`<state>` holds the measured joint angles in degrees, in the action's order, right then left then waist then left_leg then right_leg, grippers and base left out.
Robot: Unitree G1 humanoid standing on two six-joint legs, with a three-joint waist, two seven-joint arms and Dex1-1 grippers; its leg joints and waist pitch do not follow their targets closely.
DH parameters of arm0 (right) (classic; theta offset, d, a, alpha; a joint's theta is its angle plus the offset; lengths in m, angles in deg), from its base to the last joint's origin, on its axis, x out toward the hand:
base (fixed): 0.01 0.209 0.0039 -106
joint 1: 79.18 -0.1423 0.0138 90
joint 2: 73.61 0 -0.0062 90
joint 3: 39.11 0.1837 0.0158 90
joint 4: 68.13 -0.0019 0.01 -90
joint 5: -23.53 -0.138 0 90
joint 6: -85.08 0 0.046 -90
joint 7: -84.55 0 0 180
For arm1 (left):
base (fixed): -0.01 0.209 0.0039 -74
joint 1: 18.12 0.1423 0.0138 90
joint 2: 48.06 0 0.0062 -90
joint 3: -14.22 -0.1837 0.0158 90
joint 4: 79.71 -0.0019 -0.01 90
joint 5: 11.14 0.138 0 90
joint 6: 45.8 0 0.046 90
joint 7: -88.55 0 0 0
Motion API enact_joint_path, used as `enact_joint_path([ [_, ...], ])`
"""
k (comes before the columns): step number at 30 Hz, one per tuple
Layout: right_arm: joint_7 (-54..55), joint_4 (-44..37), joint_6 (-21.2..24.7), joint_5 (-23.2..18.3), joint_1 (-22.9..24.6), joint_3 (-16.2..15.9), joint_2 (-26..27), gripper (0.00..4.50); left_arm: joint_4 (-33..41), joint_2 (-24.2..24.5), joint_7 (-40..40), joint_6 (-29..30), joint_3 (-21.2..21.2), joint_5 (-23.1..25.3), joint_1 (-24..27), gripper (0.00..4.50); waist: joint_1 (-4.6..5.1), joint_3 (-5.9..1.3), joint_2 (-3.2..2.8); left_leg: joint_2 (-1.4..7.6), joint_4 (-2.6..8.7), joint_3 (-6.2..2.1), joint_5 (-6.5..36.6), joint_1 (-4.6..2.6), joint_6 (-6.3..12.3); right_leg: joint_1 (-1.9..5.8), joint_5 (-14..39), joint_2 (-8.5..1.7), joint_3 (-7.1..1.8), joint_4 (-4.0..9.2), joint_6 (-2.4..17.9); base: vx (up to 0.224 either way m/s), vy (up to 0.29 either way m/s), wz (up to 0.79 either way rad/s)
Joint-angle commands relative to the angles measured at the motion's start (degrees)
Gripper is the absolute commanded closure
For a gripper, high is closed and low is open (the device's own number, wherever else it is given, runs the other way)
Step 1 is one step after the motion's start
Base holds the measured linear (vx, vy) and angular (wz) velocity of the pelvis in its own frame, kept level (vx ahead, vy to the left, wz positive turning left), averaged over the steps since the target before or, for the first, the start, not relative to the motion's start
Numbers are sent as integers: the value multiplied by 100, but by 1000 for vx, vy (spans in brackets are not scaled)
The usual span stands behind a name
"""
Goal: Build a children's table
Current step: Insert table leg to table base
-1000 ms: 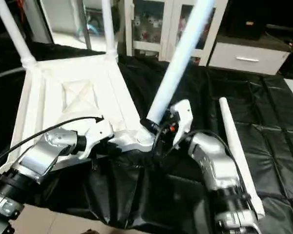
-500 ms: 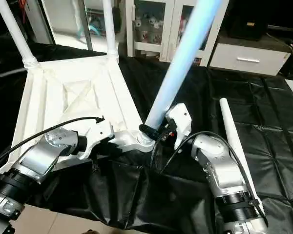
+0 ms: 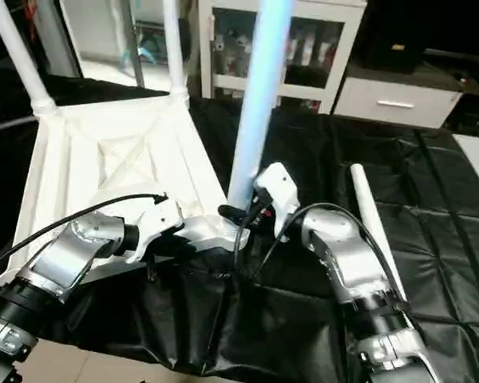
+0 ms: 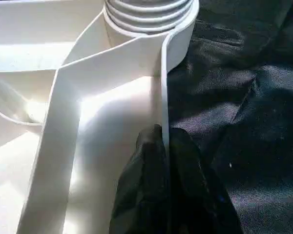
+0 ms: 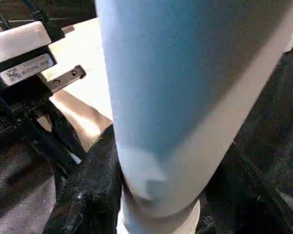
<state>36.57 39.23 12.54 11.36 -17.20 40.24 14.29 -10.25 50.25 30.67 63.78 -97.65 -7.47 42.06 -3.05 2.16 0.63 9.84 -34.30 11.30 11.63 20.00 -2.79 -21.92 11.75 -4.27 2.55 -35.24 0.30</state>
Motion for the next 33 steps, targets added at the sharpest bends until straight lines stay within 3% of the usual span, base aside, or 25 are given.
enact_joint_path([
  [1,63,498,240,188,31,-178,51,266,-138,-7,56,44,-101,95,99,450,13,-213,-26,358,525,-223,1859,-56,-136,90,1975,-439,-276,525,1059,0,0,0],
  [9,227,1195,139,440,33,-281,155,266,-87,31,14,80,-89,80,139,450,46,-194,-23,356,544,-238,2157,-68,-202,58,2286,-448,-279,566,986,0,0,0],
  [14,215,1279,70,476,121,-298,184,266,-88,40,6,83,-83,84,139,450,90,-187,-26,363,573,-278,2496,-82,-268,32,2608,-447,-269,604,851,0,0,0],
  [22,204,1353,-64,500,155,-305,211,266,-121,23,17,60,-77,87,120,450,104,-176,-14,360,574,-272,2642,-91,-252,-5,2714,-452,-280,635,843,0,0,0],
  [28,302,1391,-194,476,166,-195,267,266,-133,27,27,74,-58,85,119,450,117,-159,-11,364,590,-293,2827,-97,-268,-38,3006,-453,-277,667,733,0,0,0],
  [33,1432,1651,-512,595,142,159,599,266,-19,-253,469,437,184,-25,135,450,154,-143,-13,356,604,-327,3024,-95,-328,-76,3407,-468,-259,705,571,0,0,0],
])
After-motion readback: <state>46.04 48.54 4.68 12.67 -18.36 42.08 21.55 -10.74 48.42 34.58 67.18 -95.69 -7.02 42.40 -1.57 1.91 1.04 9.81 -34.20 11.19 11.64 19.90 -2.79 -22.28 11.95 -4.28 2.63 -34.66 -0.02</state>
